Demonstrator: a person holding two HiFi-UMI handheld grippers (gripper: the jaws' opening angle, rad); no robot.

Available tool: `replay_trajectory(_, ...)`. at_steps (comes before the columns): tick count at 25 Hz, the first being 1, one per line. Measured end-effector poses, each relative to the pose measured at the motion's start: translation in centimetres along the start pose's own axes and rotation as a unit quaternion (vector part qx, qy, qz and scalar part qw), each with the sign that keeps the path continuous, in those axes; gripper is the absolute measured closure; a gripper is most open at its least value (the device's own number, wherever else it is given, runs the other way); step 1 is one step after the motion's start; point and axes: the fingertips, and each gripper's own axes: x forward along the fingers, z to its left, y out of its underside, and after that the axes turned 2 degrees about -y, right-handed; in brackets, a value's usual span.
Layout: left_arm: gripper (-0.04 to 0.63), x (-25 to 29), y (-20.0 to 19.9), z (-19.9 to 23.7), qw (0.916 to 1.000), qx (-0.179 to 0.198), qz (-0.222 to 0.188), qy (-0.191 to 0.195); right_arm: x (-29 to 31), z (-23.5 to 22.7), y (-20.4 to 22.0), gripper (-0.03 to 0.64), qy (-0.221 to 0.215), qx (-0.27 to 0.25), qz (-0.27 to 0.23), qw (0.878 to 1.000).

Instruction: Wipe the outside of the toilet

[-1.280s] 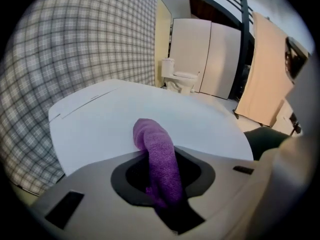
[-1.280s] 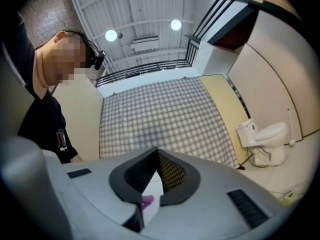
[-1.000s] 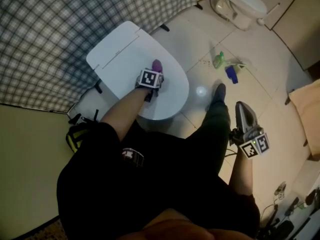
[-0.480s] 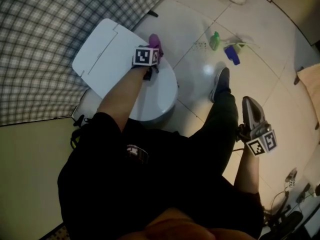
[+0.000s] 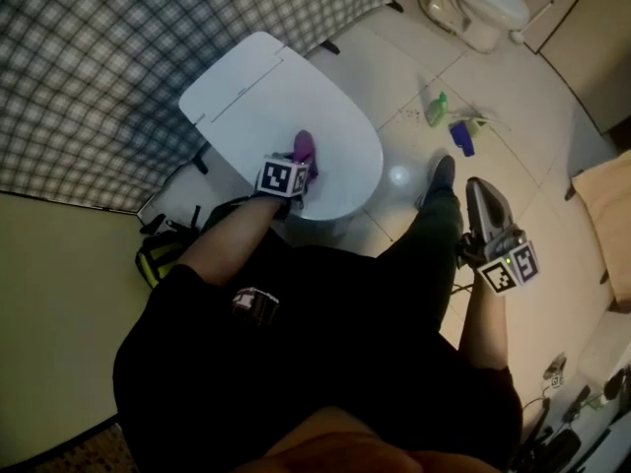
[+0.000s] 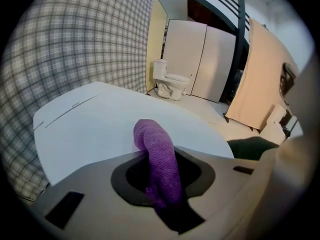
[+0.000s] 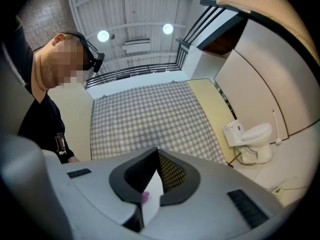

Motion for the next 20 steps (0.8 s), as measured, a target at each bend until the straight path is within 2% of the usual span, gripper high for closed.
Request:
replay_trajectory(4,0.506,-6.1,6.2,0.4,0.9997,-0.019,0.012,0.013,4.4,6.0,-1.9,0.614,-0.058,-0.02,0.006,0.998)
replay_trajectory(6,0.506,-6.7,9.4,0.7,0.9994,-0.023,0.015,0.02,6.5,8.8,-1.1,0.614,-0.087,-0.033,0.013,0.996)
replay_trajectory(9,0.506,-6.8,12.5,1.0,0.9995,-0.01,0.015,0.028,8.5,12.3,0.2,0.614,-0.116,-0.047,0.021,0.992)
replay_trajectory(15,0.506,-7.3,13.5,0.8,0.9994,0.022,0.007,0.025,10.2,15.1,-0.1,0.614,-0.135,-0.06,0.028,0.989)
replay_trajectory(20,0.506,-5.8,12.9,-0.2,0.9986,0.044,0.005,0.029,9.2,14.7,0.4,0.614,-0.121,-0.062,0.033,0.99)
